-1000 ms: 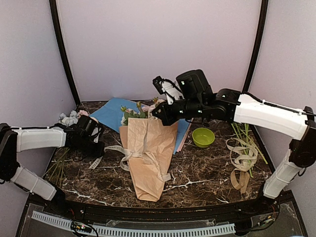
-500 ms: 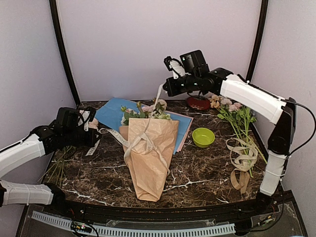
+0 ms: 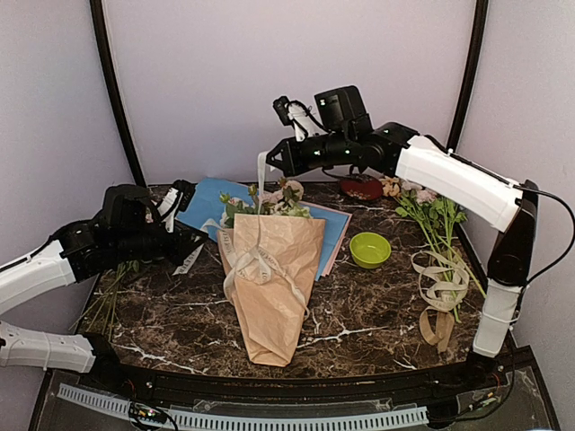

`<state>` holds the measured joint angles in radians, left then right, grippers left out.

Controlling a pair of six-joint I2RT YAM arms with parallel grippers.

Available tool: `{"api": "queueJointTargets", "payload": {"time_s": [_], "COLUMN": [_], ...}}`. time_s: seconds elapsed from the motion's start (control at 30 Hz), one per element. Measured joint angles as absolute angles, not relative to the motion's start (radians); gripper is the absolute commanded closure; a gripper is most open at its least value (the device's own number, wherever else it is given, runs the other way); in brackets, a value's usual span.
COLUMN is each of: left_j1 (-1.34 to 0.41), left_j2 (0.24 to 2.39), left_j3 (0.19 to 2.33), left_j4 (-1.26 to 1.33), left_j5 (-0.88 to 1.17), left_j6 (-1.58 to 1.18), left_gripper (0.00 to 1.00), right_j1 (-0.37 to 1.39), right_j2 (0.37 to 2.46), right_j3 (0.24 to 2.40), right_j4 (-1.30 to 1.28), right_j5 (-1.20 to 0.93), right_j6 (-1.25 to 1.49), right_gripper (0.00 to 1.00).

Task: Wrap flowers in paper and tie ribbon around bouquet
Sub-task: Tie the ribbon around the folded bouquet.

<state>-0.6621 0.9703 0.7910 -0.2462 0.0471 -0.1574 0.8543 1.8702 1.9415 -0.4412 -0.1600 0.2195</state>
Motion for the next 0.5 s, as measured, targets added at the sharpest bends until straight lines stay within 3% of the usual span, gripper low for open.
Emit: {"api": "queueJointTargets", "payload": {"time_s": [0.5], "left_j1": [-0.671], "left_j2": [1.111], "left_j3": [0.834], "left_j4": [-0.147], "left_j5": [0.026], "left_j6": [-0.157], "left_gripper": [1.00], "right_j1": [0.836], "right_j2": [1.874], "right_j3": [1.993], "right_j4": [-0.430], "right_j5": [-0.178], "right_j6": [0.228], "right_gripper": [1.00]}}
